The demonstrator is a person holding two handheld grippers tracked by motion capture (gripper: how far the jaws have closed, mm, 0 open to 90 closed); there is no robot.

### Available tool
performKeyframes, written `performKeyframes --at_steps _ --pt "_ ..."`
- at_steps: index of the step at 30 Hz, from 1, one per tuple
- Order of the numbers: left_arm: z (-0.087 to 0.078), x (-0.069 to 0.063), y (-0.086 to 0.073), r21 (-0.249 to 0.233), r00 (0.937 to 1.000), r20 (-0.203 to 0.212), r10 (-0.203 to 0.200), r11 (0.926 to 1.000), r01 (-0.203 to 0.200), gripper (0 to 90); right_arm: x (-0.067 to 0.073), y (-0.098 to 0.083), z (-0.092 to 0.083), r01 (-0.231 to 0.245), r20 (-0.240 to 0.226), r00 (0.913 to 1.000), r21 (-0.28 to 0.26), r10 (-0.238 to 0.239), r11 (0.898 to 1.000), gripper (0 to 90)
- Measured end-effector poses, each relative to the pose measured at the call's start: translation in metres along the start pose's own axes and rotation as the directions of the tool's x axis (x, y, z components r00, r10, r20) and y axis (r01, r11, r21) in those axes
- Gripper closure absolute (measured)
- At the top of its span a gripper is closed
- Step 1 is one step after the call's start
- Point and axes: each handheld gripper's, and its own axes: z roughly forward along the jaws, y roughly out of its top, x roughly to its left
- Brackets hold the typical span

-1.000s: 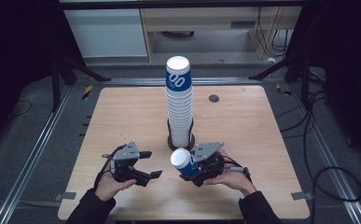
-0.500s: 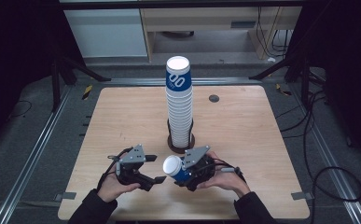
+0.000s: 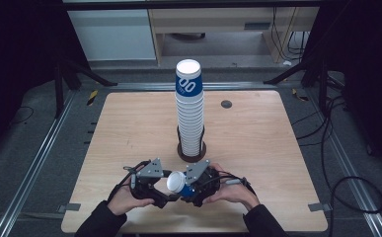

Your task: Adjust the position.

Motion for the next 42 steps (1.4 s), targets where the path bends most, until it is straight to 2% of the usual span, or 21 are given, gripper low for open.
performKeyframes --at_steps 10,21,25,29,30,31,34,35,38,42 --pt "0.007 -0.002 0.000 0.049 0.9998 0.018 0.010 0.9987 -0.011 25.2 0.006 0.007 0.010 0.028 -0.023 0.9994 0.020 -0.028 0.999 20.9" --pt "0.006 -0.001 0.000 0.051 0.9998 0.021 -0.002 0.9987 0.001 26.3 0.006 0.006 0.012 0.021 -0.032 0.9993 0.025 -0.020 0.999 19.2" --pt "0.004 0.000 0.000 0.043 0.9998 0.021 -0.006 0.9991 0.005 26.6 0.004 0.006 0.010 -0.006 -0.026 0.9996 0.007 0.006 1.000 11.2" --pt "0.001 0.002 0.000 0.032 0.9997 0.023 -0.009 0.9994 0.008 26.6 0.001 0.004 0.006 -0.021 -0.016 0.9997 -0.014 0.020 1.000 9.8" --pt "-0.002 0.003 -0.001 0.026 0.9998 0.013 -0.012 0.9996 0.012 26.6 -0.001 0.003 0.001 -0.043 -0.013 0.9990 -0.036 0.043 0.998 8.9" --pt "-0.004 0.005 -0.001 0.021 0.9999 0.009 -0.015 0.9997 0.015 26.6 -0.003 0.003 -0.002 -0.041 -0.004 0.9991 -0.052 0.041 0.998 8.4" --pt "-0.010 0.009 -0.002 0.002 0.9997 0.006 -0.024 0.9997 0.024 26.6 -0.006 0.002 -0.012 -0.070 0.008 0.9974 -0.098 0.071 0.993 8.2" --pt "-0.010 0.009 -0.002 0.002 0.9997 0.006 -0.024 0.9997 0.024 26.6 -0.006 0.002 -0.012 -0.070 0.008 0.9974 -0.098 0.071 0.993 8.2" --pt "-0.016 0.011 -0.002 -0.015 0.9995 -0.013 -0.027 0.9995 0.027 26.6 -0.009 -0.001 -0.021 -0.083 0.019 0.9961 -0.132 0.086 0.988 8.2" --pt "-0.027 0.018 -0.004 -0.066 0.9983 -0.030 -0.050 0.9967 0.048 26.6 -0.013 -0.007 -0.035 -0.109 0.041 0.9920 -0.185 0.119 0.977 8.1"
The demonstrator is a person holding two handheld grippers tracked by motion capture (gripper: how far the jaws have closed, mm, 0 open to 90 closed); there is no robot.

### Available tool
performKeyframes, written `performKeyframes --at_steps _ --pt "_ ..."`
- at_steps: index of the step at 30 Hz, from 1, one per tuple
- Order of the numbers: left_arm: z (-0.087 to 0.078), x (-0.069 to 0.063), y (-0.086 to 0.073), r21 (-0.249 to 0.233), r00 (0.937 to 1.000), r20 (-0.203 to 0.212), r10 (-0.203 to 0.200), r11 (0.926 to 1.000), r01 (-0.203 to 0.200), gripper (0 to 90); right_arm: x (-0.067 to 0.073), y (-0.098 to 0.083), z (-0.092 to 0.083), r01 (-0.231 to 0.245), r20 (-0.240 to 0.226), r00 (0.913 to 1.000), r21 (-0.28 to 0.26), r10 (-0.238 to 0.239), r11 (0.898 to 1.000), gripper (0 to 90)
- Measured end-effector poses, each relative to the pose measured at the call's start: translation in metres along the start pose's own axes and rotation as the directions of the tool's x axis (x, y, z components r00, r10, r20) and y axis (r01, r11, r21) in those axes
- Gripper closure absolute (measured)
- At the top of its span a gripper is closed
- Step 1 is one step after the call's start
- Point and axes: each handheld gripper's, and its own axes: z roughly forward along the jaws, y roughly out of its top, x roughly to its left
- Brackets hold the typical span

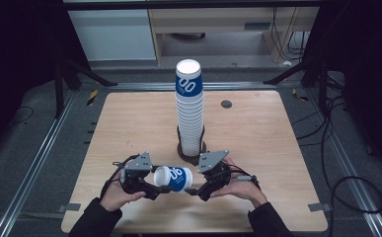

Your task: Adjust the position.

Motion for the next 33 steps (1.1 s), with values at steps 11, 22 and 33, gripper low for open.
performKeyframes --at_steps 11,22,33 --pt "-0.012 0.014 -0.005 -0.125 0.9986 0.001 -0.052 0.9907 0.052 26.5 -0.009 -0.013 -0.019 -0.088 -0.001 0.9961 -0.111 0.088 0.990 8.1" --pt "-0.011 0.011 -0.003 -0.182 0.9975 0.065 -0.029 0.9824 0.040 26.6 -0.012 -0.018 -0.011 -0.123 -0.059 0.9915 -0.134 0.116 0.983 8.1" --pt "-0.005 0.002 0.002 -0.197 0.9924 0.123 0.005 0.9803 0.019 26.6 -0.008 -0.011 -0.003 -0.118 -0.110 0.9890 -0.180 0.099 0.976 8.4"
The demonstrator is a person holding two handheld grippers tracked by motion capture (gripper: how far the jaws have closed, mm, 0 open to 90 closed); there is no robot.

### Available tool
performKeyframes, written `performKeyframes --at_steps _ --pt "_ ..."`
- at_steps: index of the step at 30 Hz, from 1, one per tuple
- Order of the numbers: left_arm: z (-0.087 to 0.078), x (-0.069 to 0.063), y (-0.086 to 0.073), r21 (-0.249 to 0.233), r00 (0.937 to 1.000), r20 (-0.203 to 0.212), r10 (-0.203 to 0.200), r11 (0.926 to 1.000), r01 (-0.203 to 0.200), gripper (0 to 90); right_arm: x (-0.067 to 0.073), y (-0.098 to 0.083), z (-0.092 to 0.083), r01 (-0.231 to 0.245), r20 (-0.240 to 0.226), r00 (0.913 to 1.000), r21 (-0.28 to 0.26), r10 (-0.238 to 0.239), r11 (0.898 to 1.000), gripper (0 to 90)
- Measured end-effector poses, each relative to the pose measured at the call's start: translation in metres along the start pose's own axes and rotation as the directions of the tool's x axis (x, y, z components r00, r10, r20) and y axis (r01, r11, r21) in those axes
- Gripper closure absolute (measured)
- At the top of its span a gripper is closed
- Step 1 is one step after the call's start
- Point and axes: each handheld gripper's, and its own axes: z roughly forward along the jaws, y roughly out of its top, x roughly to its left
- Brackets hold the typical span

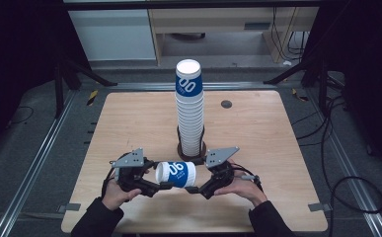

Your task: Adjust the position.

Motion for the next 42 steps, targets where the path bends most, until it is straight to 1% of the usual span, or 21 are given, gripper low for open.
performKeyframes --at_steps 4,5,6,8,13,17,21,25,26,28,29,32,33,34,35,36,37,39,40,41,42 --pt "0.001 -0.001 0.000 -0.003 0.9999 0.012 0.002 1.0000 -0.002 26.7 0.000 0.001 0.003 0.000 -0.016 0.9999 -0.011 0.000 1.000 8.5" --pt "0.002 -0.002 0.001 -0.006 0.9997 0.026 0.001 1.0000 -0.001 26.7 0.001 0.001 0.004 -0.001 -0.032 0.9995 -0.020 0.001 1.000 8.5" --pt "0.002 -0.002 0.001 -0.006 0.9997 0.026 0.001 1.0000 -0.001 26.7 0.001 0.001 0.005 -0.002 -0.040 0.9992 -0.025 0.001 1.000 8.5" --pt "0.004 -0.002 0.000 0.000 0.9993 0.037 0.002 1.0000 -0.002 26.7 0.002 0.002 0.007 0.002 -0.047 0.9989 -0.020 -0.003 1.000 8.6" --pt "0.005 -0.002 -0.001 0.004 0.9989 0.047 0.002 1.0000 -0.002 26.7 0.002 0.001 0.009 0.001 -0.079 0.9968 -0.023 -0.003 1.000 12.9" --pt "0.005 -0.001 -0.001 0.008 0.9987 0.051 -0.003 1.0000 0.003 26.7 0.002 0.000 0.009 0.001 -0.088 0.9961 -0.009 -0.002 1.000 14.6" --pt "0.005 0.000 -0.001 0.002 0.9980 0.061 -0.017 0.9999 0.017 26.5 0.002 0.001 0.007 0.007 -0.087 0.9962 -0.017 -0.008 1.000 15.6" --pt "0.004 -0.001 0.000 0.004 0.9987 0.050 -0.009 1.0000 0.009 23.7 0.002 0.001 0.005 0.000 -0.092 0.9958 -0.017 -0.001 1.000 15.8" --pt "0.001 -0.001 0.001 0.006 0.9993 0.037 0.002 1.0000 -0.003 23.0 0.002 0.002 0.004 0.003 -0.086 0.9963 -0.013 -0.005 1.000 15.8" --pt "0.000 -0.001 0.002 0.008 0.9995 0.032 0.004 1.0000 -0.004 21.8 0.001 0.002 0.002 0.007 -0.078 0.9969 -0.013 -0.008 1.000 15.9" --pt "-0.001 0.000 0.002 0.014 0.9995 0.032 0.005 0.9999 -0.005 21.8 0.001 0.002 0.002 0.007 -0.078 0.9969 -0.013 -0.008 1.000 15.9" --pt "-0.004 0.003 0.001 0.057 0.9999 0.016 0.006 0.9983 -0.006 18.6 0.000 0.003 -0.005 0.035 -0.032 0.9989 0.023 -0.034 0.999 15.8" --pt "-0.004 0.003 0.001 0.057 0.9999 0.016 0.006 0.9983 -0.006 18.4 0.000 0.003 -0.005 0.035 -0.032 0.9989 0.023 -0.034 0.999 15.8" --pt "-0.004 0.005 -0.001 0.097 0.9999 0.014 0.006 0.9953 -0.007 17.3 -0.001 0.001 -0.006 0.041 -0.014 0.9991 0.046 -0.041 0.998 15.8" --pt "-0.003 0.006 -0.002 0.116 0.9999 -0.001 0.012 0.9932 -0.012 16.8 -0.001 0.001 -0.006 0.048 -0.002 0.9988 0.062 -0.048 0.997 15.8" --pt "-0.003 0.006 -0.002 0.116 0.9999 -0.001 0.012 0.9932 -0.012 16.6 -0.001 0.001 -0.006 0.048 -0.002 0.9988 0.062 -0.048 0.997 15.8" --pt "-0.002 0.008 -0.004 0.145 0.9999 -0.005 0.013 0.9894 -0.012 15.7 -0.002 -0.001 -0.006 0.051 0.008 0.9986 0.084 -0.052 0.995 15.8" --pt "0.001 0.010 -0.007 0.183 0.9998 -0.015 0.014 0.9831 -0.011 15.6 -0.003 -0.002 -0.005 0.058 0.014 0.9981 0.101 -0.060 0.993 15.8" --pt "0.004 0.011 -0.009 0.201 0.9997 -0.021 0.016 0.9795 -0.011 15.3 -0.002 -0.003 -0.003 0.066 0.017 0.9975 0.132 -0.068 0.989 15.7" --pt "0.008 0.012 -0.011 0.230 0.9994 -0.028 0.022 0.9731 -0.015 15.2 -0.002 -0.004 -0.001 0.073 0.018 0.9969 0.152 -0.077 0.986 15.7" --pt "0.008 0.012 -0.011 0.230 0.9994 -0.028 0.022 0.9731 -0.015 15.3 -0.002 -0.004 -0.001 0.073 0.018 0.9969 0.152 -0.077 0.986 15.7"
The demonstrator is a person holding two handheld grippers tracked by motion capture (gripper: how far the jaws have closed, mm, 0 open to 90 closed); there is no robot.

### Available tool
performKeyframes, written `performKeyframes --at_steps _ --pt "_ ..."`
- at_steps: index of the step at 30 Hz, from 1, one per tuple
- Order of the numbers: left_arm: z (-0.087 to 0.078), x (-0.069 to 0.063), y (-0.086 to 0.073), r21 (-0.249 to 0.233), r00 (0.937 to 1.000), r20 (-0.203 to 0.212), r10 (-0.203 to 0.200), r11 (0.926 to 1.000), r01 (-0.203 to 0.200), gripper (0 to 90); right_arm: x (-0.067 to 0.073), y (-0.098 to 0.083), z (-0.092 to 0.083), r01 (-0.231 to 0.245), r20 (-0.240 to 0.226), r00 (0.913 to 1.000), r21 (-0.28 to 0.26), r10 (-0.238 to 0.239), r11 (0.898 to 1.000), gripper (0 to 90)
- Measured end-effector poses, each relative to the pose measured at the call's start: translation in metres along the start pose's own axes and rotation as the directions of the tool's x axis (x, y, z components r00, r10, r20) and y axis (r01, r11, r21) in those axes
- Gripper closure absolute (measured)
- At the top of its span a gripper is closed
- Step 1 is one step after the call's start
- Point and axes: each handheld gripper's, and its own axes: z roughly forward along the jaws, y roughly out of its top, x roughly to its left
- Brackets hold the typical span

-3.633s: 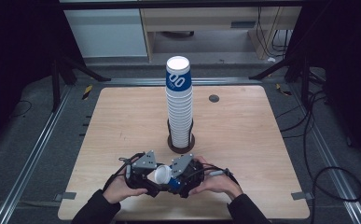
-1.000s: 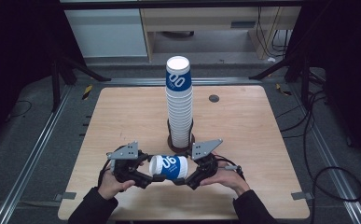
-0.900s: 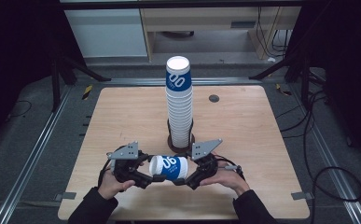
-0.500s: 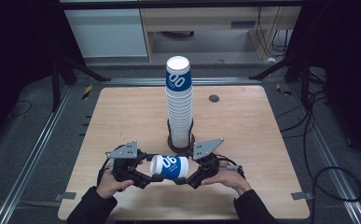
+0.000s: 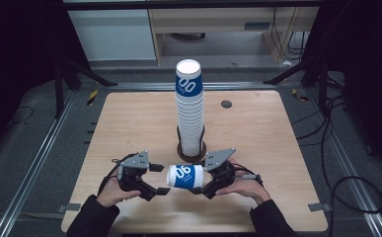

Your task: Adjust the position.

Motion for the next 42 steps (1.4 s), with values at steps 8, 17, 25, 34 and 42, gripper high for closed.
performKeyframes --at_steps 8,17,25,34,42 --pt "0.020 -0.008 -0.001 0.130 0.9978 0.022 0.062 0.9894 -0.064 15.3 0.008 0.001 0.020 0.056 -0.031 0.9981 0.108 -0.053 0.993 15.7" --pt "0.033 -0.015 -0.002 0.227 0.9929 0.061 0.102 0.9672 -0.114 18.9 0.017 0.002 0.036 0.100 -0.081 0.9930 0.176 -0.087 0.979 15.6" --pt "0.034 -0.016 -0.003 0.237 0.9910 0.081 0.106 0.9636 -0.123 26.7 0.018 0.003 0.036 0.111 -0.091 0.9912 0.179 -0.096 0.978 15.6" --pt "0.029 -0.013 -0.002 0.199 0.9929 0.067 0.098 0.9739 -0.110 26.9 0.015 0.005 0.032 0.083 -0.067 0.9950 0.146 -0.074 0.986 8.6" --pt "0.014 -0.003 -0.004 0.125 0.9971 0.035 0.068 0.9895 -0.072 26.9 0.002 0.010 0.006 -0.007 -0.010 0.9999 -0.018 0.007 1.000 7.3"
